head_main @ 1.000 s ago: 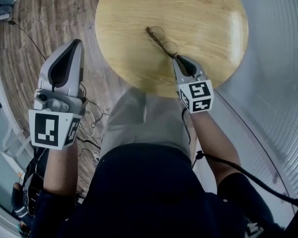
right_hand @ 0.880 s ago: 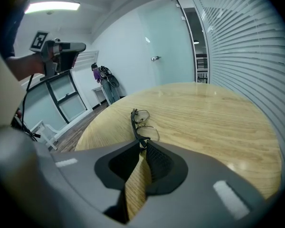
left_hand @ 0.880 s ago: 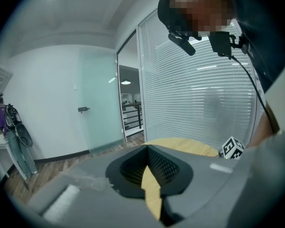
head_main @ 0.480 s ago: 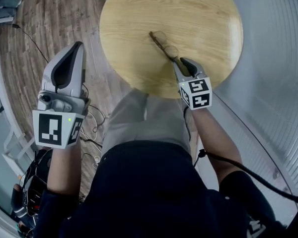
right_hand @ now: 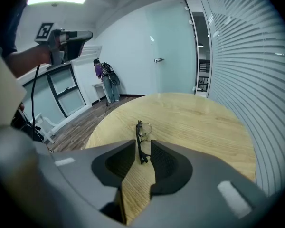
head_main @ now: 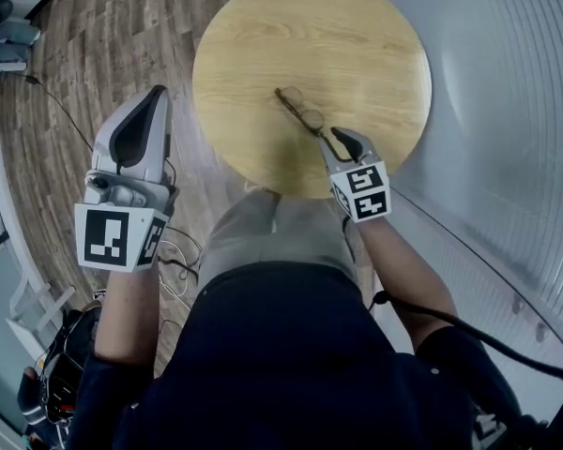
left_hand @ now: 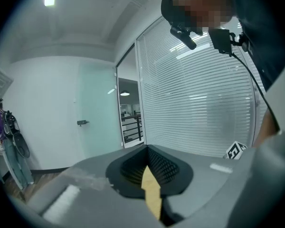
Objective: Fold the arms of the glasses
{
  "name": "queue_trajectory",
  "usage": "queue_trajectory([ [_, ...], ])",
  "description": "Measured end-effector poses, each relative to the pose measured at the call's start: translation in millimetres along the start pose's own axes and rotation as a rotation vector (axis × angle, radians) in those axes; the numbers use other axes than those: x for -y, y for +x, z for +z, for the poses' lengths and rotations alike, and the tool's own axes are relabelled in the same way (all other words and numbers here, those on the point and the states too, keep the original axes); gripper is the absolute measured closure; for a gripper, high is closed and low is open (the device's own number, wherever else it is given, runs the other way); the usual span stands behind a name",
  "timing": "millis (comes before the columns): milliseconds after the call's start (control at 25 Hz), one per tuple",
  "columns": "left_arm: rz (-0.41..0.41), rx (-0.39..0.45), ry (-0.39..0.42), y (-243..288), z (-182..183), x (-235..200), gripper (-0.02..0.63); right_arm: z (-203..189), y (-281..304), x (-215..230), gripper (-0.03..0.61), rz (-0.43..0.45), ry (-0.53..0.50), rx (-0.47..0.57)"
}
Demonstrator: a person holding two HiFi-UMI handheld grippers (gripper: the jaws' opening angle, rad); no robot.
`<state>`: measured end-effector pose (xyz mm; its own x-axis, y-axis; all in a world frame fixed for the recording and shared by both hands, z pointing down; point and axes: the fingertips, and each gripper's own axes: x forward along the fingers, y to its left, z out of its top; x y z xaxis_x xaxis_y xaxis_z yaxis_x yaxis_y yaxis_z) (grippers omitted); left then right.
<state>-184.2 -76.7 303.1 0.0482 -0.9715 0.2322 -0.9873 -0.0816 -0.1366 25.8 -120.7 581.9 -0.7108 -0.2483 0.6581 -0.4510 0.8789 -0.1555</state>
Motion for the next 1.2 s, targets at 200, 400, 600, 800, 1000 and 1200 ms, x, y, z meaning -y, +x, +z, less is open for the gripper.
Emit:
queue_trajectory([
  [200, -0.036, 0.068, 0.042, -10, 27, 23, 0.611, 9, -30, 2, 0.471, -0.045, -0.019, 0.069],
  [400, -0.06, 0.114, 0.07, -19, 52, 24, 0.611, 39, -56, 0, 0.471, -0.09, -0.023, 0.138],
  [600, -0.094, 0.146, 0.082, -26, 72, 29, 0.611, 77, -90, 1, 0.471, -0.127, -0.012, 0.241],
  [800, -0.115, 0.2, 0.094, -36, 96, 34, 0.611, 116, -126, 6, 0.471, -0.179, -0.07, 0.32],
  [1000, -0.114, 0.26, 0.109, -45, 117, 37, 0.611, 148, -162, 21, 0.471, -0.242, -0.074, 0.401],
  [1200, -0.099, 0.307, 0.094, -53, 138, 26, 0.611, 172, -195, 18, 0.471, -0.254, -0.055, 0.483],
])
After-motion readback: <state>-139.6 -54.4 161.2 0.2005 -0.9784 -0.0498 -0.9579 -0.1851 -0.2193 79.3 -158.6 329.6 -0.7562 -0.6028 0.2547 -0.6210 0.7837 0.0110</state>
